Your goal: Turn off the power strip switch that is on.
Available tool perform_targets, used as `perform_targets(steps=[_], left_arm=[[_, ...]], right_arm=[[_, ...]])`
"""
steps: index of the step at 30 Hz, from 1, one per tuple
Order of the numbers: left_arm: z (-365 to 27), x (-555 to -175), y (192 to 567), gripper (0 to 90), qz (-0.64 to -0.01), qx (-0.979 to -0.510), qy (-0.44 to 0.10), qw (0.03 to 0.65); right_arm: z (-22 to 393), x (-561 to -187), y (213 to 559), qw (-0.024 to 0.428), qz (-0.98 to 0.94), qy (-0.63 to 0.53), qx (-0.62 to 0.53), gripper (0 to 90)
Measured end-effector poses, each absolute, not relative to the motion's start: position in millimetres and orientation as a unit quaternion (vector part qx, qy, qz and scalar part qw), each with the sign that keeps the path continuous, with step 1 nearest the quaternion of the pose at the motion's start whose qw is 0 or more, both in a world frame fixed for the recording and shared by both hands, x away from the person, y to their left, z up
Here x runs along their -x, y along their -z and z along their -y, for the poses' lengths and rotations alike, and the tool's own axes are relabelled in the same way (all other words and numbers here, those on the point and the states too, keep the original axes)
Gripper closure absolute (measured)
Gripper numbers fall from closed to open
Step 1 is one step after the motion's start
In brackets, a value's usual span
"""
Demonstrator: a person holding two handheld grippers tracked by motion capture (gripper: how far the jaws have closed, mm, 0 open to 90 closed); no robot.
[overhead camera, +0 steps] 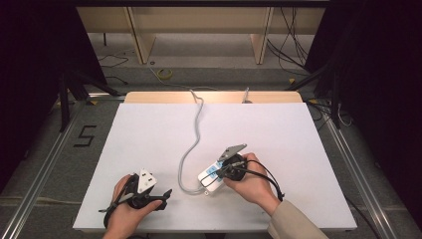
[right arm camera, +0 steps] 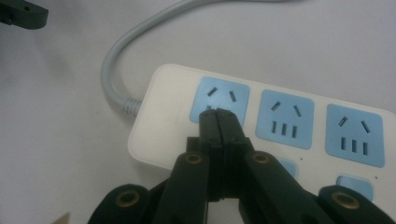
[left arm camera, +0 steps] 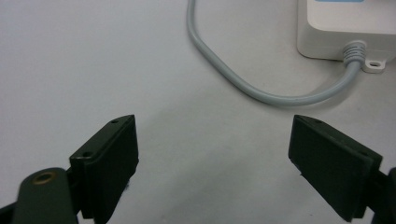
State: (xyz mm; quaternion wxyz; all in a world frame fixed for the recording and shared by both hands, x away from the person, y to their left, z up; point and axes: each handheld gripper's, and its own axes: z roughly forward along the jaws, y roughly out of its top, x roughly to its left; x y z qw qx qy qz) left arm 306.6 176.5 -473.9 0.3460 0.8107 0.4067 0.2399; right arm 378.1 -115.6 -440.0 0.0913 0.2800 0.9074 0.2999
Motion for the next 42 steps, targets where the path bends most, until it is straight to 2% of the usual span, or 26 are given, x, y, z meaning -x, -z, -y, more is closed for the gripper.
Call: perform_targets(steps=[42], left_arm=[[-175.6,-306.5,474.0,15.6,-0.405,-0.812,-0.24,0.345]], right_arm=[[109.4,-380.2,447.4,0.074,-0.913,-0.282,-0.285,90.0]])
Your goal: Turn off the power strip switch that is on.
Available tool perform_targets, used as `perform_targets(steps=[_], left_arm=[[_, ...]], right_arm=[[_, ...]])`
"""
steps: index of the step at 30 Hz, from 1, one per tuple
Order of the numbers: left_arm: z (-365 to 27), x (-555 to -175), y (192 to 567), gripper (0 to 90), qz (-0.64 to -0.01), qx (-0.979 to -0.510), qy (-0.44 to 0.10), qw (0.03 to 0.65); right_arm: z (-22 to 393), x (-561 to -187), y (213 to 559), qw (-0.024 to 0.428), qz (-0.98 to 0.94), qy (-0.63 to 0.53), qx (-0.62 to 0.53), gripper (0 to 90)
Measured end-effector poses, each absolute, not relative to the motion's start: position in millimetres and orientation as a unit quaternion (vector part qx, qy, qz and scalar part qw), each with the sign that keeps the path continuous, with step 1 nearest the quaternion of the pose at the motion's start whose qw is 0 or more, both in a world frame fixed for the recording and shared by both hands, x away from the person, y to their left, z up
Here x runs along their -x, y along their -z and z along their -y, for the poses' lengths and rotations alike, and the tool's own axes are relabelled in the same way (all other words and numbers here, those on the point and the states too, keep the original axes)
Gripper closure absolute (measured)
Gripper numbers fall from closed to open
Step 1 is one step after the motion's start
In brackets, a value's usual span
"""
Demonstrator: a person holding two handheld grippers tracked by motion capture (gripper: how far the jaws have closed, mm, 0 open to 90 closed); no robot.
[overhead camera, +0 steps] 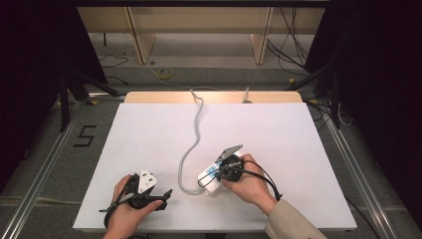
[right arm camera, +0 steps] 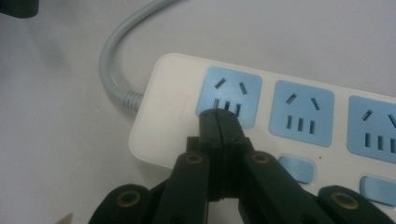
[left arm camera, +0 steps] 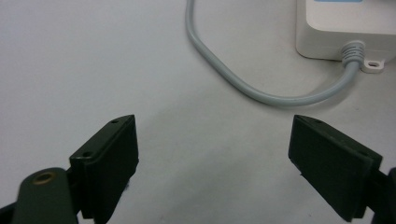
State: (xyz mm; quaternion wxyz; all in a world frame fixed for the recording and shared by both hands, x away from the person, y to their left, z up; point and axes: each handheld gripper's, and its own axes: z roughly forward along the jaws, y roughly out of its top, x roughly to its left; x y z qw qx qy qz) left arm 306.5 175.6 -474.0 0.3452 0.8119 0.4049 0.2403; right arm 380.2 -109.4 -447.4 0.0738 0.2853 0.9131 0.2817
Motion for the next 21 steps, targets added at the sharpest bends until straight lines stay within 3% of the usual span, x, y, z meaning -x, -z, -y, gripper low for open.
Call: perform_targets(steps=[21], left_arm=[[-174.9,-305.9,474.2,15.6,-0.405,-0.812,-0.242,0.344]], right_arm=[[106.0,-380.1,446.1,0.071,-0.912,-0.269,-0.3,90.0]])
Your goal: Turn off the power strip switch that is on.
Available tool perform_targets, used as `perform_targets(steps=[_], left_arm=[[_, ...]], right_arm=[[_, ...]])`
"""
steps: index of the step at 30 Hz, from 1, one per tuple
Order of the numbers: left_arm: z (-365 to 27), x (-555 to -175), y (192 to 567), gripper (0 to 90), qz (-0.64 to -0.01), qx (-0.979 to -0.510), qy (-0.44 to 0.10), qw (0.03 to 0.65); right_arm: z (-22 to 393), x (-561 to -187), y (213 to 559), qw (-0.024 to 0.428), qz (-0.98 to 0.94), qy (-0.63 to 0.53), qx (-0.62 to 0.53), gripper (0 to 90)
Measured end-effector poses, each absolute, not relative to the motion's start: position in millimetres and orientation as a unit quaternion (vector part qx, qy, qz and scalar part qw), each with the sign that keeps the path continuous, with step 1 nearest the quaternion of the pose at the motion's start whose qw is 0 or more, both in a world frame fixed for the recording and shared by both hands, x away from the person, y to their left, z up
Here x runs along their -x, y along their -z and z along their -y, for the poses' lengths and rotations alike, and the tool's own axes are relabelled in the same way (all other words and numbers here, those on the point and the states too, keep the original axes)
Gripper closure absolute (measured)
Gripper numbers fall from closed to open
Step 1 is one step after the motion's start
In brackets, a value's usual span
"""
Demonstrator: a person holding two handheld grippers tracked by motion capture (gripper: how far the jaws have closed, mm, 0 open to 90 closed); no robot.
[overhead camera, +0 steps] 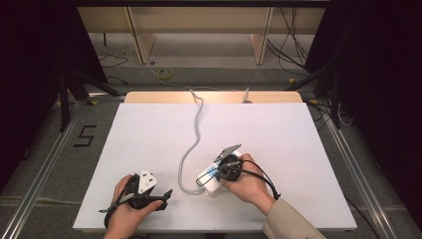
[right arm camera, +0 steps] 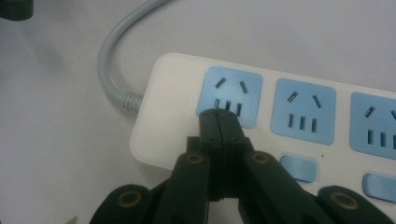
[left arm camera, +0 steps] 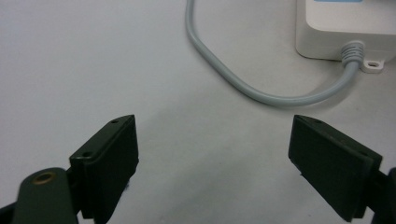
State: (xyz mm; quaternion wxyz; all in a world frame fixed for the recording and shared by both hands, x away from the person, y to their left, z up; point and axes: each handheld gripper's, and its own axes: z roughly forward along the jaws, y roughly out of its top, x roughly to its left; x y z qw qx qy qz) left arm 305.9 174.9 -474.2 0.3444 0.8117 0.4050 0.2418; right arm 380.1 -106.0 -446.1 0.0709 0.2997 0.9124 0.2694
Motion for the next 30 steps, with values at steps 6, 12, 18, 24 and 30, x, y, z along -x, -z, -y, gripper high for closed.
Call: perform_targets(steps=[6,12,18,24,30], left_arm=[[-174.7,-305.9,474.2,15.6,-0.405,-0.812,-0.242,0.345],[-174.4,-305.8,474.1,15.6,-0.405,-0.812,-0.242,0.344],[-174.2,-305.8,474.0,15.6,-0.405,-0.812,-0.242,0.344],[-174.7,-305.5,473.7,15.6,-0.405,-0.811,-0.243,0.346],[-174.8,-305.6,474.0,15.6,-0.406,-0.81,-0.241,0.347]], right_arm=[[105.4,-380.5,446.0,0.072,-0.913,-0.268,-0.299,90.0],[105.1,-380.5,445.9,0.072,-0.913,-0.267,-0.299,90.0],[103.9,-379.4,446.7,0.06,-0.913,-0.269,-0.301,90.0],[103.0,-379.0,446.4,0.061,-0.913,-0.268,-0.3,90.0],[105.1,-381.6,444.4,0.08,-0.913,-0.259,-0.305,90.0]])
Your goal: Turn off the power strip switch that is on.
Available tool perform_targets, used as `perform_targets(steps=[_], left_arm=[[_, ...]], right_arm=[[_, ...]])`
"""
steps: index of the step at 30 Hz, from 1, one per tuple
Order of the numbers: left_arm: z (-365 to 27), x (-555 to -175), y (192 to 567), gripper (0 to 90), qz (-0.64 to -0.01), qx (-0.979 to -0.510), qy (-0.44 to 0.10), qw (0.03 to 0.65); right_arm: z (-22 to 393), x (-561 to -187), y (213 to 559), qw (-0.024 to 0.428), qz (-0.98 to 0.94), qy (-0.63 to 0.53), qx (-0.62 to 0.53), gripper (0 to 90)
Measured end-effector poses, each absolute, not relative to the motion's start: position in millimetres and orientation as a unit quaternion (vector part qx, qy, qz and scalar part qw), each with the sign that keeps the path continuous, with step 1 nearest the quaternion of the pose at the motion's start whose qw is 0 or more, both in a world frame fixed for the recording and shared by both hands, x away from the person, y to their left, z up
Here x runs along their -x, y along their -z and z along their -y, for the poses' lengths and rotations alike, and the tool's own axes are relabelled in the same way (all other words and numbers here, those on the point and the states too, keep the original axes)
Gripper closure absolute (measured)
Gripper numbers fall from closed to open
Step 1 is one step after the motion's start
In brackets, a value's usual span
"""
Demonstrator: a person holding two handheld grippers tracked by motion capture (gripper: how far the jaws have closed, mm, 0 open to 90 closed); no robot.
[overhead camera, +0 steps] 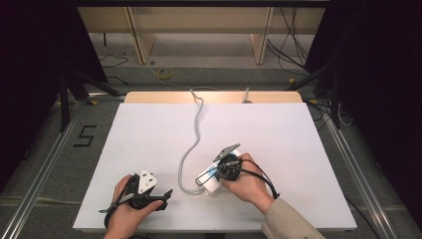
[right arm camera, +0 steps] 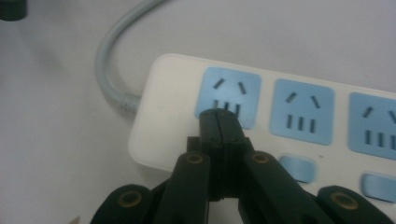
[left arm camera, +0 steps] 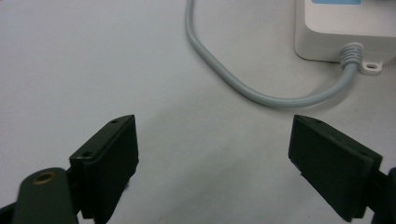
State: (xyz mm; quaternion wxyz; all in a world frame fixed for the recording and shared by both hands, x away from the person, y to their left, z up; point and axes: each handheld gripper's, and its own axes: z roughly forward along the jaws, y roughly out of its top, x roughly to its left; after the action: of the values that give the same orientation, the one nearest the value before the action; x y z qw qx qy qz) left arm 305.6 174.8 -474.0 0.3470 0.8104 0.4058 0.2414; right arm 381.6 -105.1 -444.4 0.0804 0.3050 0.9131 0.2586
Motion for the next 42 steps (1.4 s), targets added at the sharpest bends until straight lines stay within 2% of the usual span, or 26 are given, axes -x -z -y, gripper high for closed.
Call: perform_targets(steps=[13,15,17,21,24,32,42], left_arm=[[-174,-307,474,15.6,-0.405,-0.811,-0.241,0.345],[-174,-307,474,15.6,-0.405,-0.811,-0.241,0.345],[-175,-306,473,15.6,-0.405,-0.811,-0.243,0.345],[-176,-305,474,15.6,-0.405,-0.811,-0.242,0.347],[-176,-308,474,15.6,-0.407,-0.81,-0.242,0.345],[-175,-308,474,15.6,-0.406,-0.811,-0.242,0.346],[-174,-307,474,15.6,-0.405,-0.811,-0.242,0.346]], right_arm=[[108,-382,444,0.079,-0.913,-0.258,-0.305,90.0],[106,-380,446,0.049,-0.913,-0.27,-0.302,90.0],[103,-378,445,0.122,-0.916,-0.237,-0.301,90.0],[115,-385,446,0.067,-0.906,-0.267,-0.321,90.0],[107,-379,444,0.103,-0.915,-0.248,-0.302,90.0],[107,-380,444,0.078,-0.915,-0.259,-0.299,90.0],[105,-379,444,0.086,-0.917,-0.254,-0.294,90.0]])
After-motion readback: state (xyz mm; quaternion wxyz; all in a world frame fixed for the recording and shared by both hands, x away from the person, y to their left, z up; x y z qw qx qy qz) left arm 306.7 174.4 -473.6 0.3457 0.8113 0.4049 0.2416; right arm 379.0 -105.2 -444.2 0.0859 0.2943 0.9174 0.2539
